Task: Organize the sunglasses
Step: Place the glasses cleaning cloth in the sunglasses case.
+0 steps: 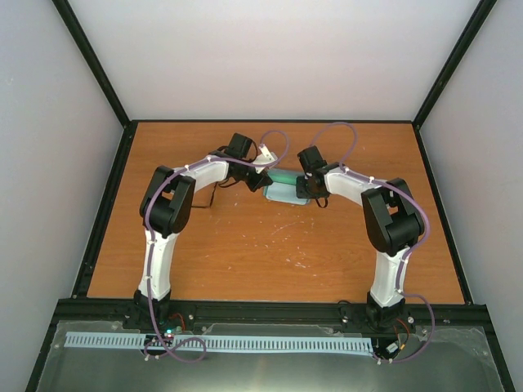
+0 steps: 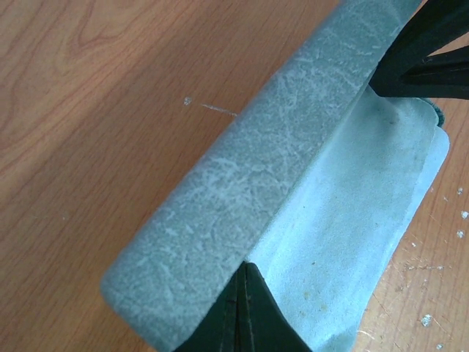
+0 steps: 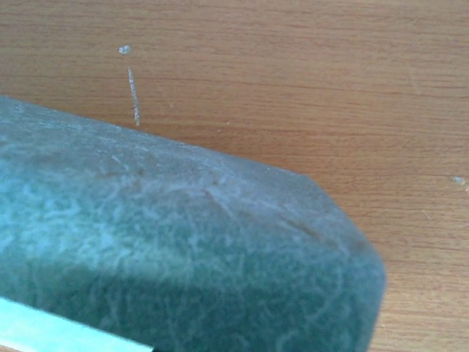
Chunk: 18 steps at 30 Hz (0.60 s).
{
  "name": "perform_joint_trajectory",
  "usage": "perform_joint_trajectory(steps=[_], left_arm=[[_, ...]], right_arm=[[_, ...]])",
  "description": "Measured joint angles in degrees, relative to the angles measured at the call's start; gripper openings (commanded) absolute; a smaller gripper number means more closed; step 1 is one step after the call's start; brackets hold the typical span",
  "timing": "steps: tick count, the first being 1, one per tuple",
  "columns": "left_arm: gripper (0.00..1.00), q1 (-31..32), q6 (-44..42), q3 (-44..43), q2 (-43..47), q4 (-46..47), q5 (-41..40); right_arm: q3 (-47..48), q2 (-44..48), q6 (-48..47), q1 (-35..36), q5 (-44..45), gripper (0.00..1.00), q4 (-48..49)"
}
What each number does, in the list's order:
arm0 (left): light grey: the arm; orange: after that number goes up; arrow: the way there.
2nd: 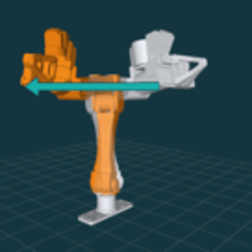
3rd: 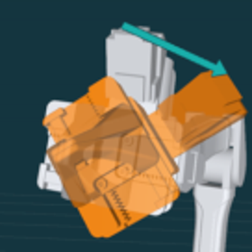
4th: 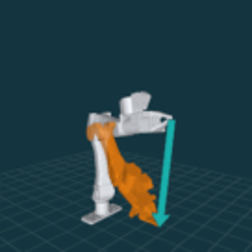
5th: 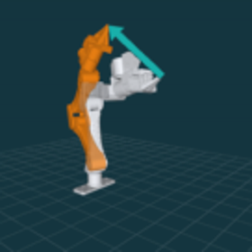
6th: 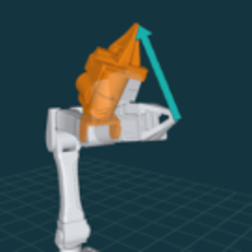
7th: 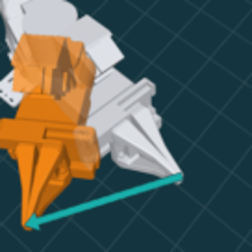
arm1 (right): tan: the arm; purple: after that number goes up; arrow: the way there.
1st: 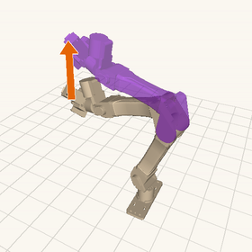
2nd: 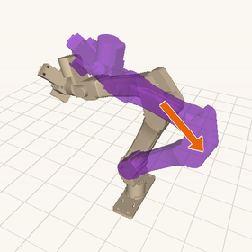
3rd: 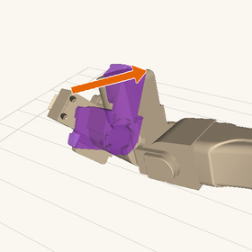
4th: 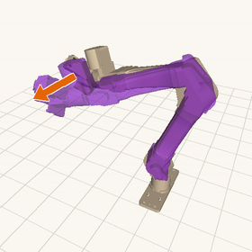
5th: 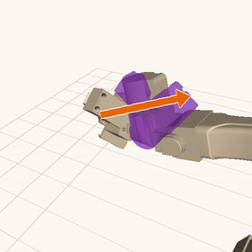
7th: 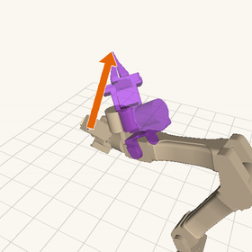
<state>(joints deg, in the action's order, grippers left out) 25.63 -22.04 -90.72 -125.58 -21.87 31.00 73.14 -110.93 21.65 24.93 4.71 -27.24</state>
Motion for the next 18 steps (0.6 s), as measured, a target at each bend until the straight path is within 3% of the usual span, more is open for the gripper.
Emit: perform_joint_trajectory(steps=[15, 18], left_arm=[[0.12, 0.5, 0.6, 0.0, -0.9, 1.2, -1.2], [0.16, 0.5, 0.6, 0.1, -0.9, 1.6, -1.6]], right_arm=[[0.3, -0.9, 0.4, 0.0, 1.8, 0.06, 0.0], [0.3, -0.9, 0.5, 0.0, 2.3, 0.12, 0.0]])
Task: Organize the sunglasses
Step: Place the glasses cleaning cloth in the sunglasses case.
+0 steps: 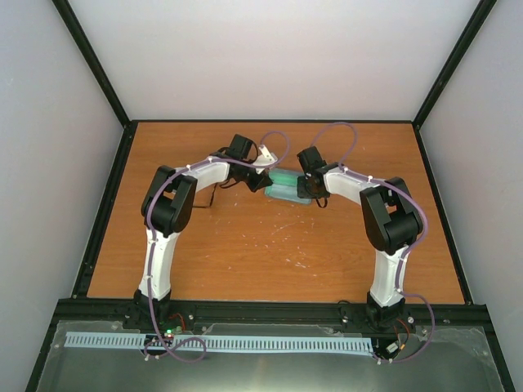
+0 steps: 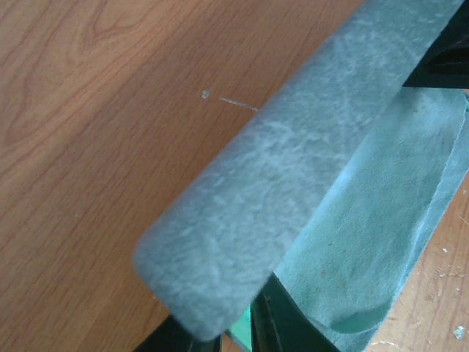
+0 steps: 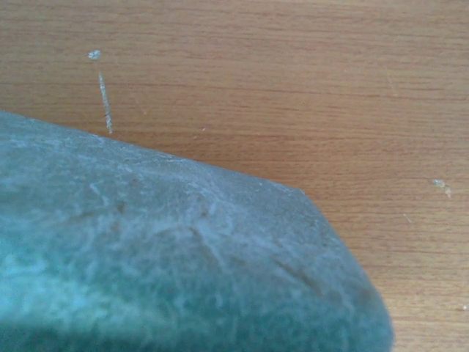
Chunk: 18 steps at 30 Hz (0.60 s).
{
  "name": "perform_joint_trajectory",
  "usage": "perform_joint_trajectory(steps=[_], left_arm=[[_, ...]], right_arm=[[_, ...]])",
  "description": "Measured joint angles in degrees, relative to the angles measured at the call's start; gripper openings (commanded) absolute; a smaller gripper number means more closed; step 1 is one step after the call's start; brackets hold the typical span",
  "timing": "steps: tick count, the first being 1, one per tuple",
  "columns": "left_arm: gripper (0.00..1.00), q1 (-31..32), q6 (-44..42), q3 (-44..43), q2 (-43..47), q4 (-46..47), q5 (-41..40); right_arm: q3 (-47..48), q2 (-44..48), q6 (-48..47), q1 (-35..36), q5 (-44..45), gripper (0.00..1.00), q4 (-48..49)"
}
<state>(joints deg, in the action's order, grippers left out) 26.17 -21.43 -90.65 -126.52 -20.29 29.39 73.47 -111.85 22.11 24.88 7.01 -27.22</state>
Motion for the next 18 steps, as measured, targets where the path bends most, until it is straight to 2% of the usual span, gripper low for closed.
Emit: perform_joint_trajectory(steps=[5, 18], left_arm=[[0.2, 0.0, 0.0, 0.5, 0.0, 0.5, -0.7], [0.37, 0.0, 0.4, 6.7, 4.0, 2.9, -1.3]], right_arm=[[0.0, 0.0, 0.3, 0.0, 0.6, 0.27, 0.0], [-1.0, 2.9, 1.6, -0.1, 3.8, 0.31, 0.0]])
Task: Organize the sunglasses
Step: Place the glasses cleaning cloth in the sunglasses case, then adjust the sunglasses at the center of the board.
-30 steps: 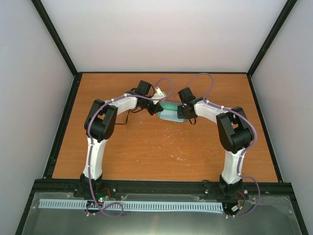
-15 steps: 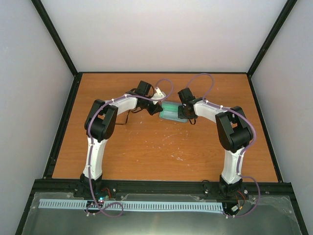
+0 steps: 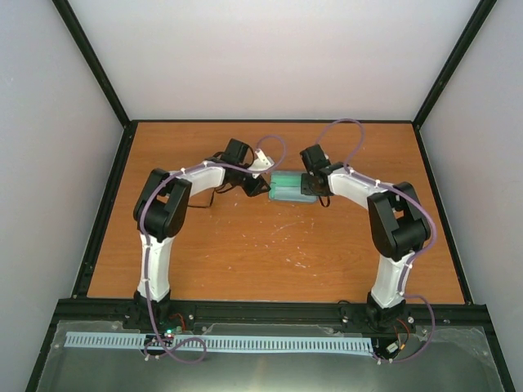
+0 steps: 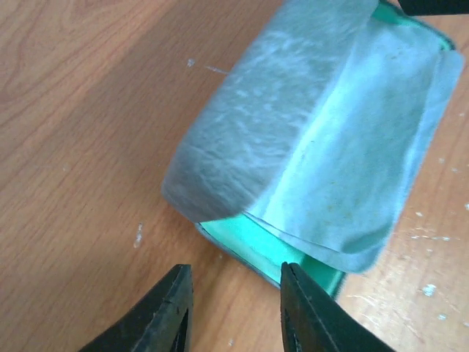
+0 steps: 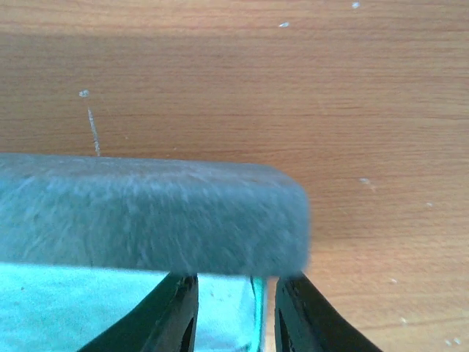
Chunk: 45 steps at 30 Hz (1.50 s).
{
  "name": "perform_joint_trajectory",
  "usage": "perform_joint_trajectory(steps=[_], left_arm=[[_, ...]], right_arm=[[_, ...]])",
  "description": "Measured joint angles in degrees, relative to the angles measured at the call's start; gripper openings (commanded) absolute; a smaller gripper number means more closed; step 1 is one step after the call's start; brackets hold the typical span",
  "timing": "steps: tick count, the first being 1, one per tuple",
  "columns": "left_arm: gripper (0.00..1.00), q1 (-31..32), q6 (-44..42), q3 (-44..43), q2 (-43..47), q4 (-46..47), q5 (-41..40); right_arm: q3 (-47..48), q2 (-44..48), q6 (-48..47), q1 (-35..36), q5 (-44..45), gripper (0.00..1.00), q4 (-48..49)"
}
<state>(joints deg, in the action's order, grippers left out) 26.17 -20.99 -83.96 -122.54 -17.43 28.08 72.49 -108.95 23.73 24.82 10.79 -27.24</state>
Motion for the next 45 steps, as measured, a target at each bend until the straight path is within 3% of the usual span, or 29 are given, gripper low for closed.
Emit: perform_joint_trajectory(steps=[8, 12, 15, 21, 23, 31, 45], left_arm=[[0.37, -0.2, 0.9, 5.9, 9.1, 2.2, 1.4], [0.23, -1.8, 1.0, 7.7, 14.7, 2.4, 3.3], [0.16, -7.4, -0.9, 8.0, 17.6, 2.0, 4.0], [0.13, -20.1, -7.8, 10.0, 18.1, -1.1, 1.2], [0.13, -21.8, -9.3, 10.9, 18.0, -2.2, -0.1], [0.12, -21.9, -12.6, 13.6, 16.4, -3.4, -2.5], [0.11, -21.8, -14.4, 17.6, 14.3, -3.3, -5.1]], right_arm=[[-4.2, 9.1, 2.7, 1.0, 4.3, 0.33, -0.5], [-4.1, 13.4, 3.4, 5.6, 7.4, 0.28, -1.3], [-1.0, 13.7, 3.7, 10.7, 8.2, 0.24, -1.8], [8.7, 7.3, 3.7, 16.0, 7.2, 0.33, -1.6], [11.4, 4.0, 3.4, 16.8, 6.3, 0.36, -1.5], [22.0, -7.6, 2.6, 18.0, 0.5, 0.37, -3.1], [36.2, -17.7, 3.4, 18.0, -9.2, 0.48, -6.7]])
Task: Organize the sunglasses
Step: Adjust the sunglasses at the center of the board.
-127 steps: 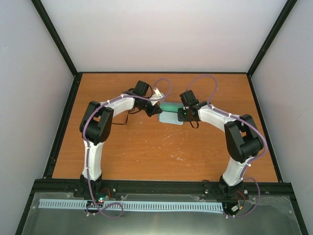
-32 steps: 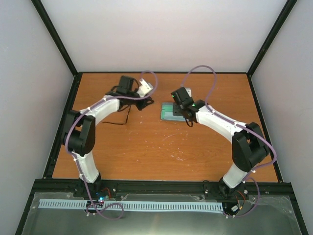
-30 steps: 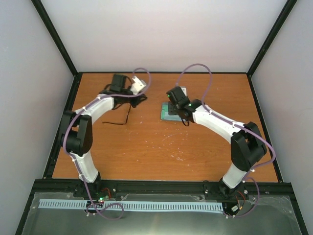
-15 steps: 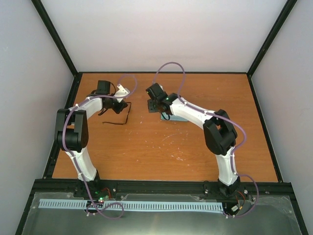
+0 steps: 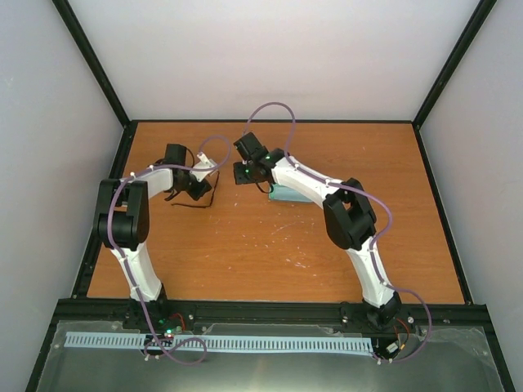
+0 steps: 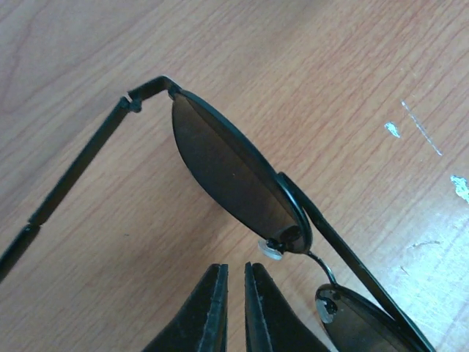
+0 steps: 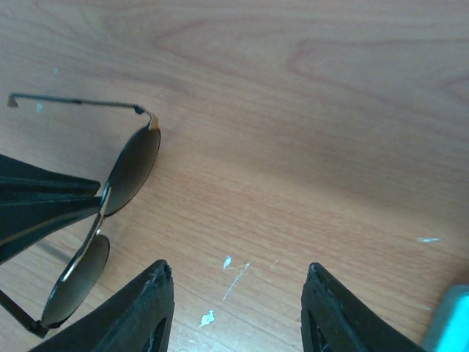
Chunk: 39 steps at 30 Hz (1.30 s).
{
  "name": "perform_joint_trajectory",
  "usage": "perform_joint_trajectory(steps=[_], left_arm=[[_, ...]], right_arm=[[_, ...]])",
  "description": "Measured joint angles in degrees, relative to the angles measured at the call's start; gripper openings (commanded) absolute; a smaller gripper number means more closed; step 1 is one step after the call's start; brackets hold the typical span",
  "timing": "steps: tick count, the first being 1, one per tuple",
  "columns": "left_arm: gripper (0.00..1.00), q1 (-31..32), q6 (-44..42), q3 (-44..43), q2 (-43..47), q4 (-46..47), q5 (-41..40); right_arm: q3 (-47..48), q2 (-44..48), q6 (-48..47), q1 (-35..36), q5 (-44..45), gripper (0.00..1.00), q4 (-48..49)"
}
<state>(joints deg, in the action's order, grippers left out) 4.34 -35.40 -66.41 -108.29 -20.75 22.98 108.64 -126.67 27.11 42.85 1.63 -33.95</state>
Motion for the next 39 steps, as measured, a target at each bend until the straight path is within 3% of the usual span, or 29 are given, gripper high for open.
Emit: perform_joint_trajectory(steps=[20, 39], left_arm=[[0.1, 1.6, 4.3, 7.8, 1.4, 3.0, 5.4], [0.1, 5.4, 9.2, 8.6, 1.8, 3.2, 6.4]], right_arm=[[0.8, -4.4, 2.1, 0.0, -12.2, 0.56, 1.4], [5.0, -7.6, 2.1, -0.6, -14.4, 0.56, -1.4]])
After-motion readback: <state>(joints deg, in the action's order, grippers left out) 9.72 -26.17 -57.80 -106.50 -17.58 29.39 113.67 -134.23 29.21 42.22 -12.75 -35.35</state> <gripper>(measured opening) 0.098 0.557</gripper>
